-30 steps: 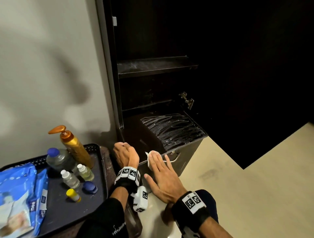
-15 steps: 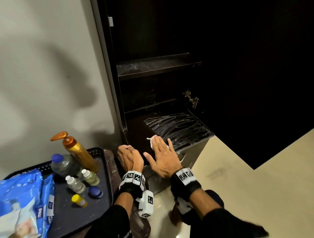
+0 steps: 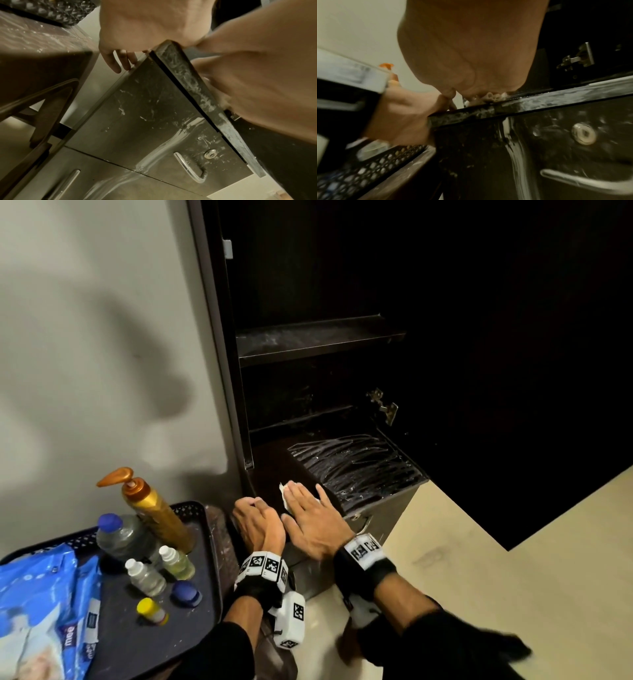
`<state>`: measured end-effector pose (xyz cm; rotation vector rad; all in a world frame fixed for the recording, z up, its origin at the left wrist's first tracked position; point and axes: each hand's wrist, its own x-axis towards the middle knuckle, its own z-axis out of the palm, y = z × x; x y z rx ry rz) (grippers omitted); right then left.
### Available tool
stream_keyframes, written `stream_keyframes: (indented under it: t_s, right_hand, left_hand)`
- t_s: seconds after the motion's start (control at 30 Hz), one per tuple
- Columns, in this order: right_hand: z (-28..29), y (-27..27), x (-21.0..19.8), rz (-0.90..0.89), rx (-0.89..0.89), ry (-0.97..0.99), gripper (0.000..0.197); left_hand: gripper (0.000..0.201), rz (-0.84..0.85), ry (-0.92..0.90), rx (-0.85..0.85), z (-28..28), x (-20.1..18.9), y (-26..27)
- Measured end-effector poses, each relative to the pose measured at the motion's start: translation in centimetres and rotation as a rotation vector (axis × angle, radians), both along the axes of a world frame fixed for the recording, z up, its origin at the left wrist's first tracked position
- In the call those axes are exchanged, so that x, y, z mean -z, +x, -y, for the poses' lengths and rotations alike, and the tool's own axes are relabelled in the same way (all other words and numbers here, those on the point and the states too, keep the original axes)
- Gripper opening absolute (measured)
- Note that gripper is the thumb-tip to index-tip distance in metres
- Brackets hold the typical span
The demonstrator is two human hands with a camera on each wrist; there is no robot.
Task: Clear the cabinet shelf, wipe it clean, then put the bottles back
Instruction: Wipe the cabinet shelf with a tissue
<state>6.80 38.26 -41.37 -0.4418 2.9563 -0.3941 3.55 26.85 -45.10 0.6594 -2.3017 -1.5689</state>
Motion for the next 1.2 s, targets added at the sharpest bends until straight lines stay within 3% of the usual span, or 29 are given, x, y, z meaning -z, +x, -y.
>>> stream_keyframes:
  t_s: [0.23,0.43,0.7,0.87,1.2]
  right_hand:
    - [3.5,-11.6,-1.0,0.164,0.091,0.014,0.075]
    - [6.3,-16.6,-1.8,0.254,0.206,0.067,0.096]
    - [5.9,-17.6,-2.0,0.280,0.239,-0.035,0.092]
    - [5.9,-17.7,-1.5,0.250,0.296,-0.050,0.078]
    - [2.8,-10.1,-1.1,0.246,0.426,0.096,0.102]
  left_hand:
    - [0.021,0.042,-0.079,0.004,-0.1,-0.6,-0.4]
    - [0.023,0.033,-0.170,0.033,0.1,0.0,-0.7]
    - [0.020,0.058,-0.139,0.038,0.3,0.5,-1.0]
    - [0.017,0.095,-0.126,0.041,0.3,0.4,-1.0]
    - [0.022,0.123,-0.109,0.005,0.0,-0.7,-0.5]
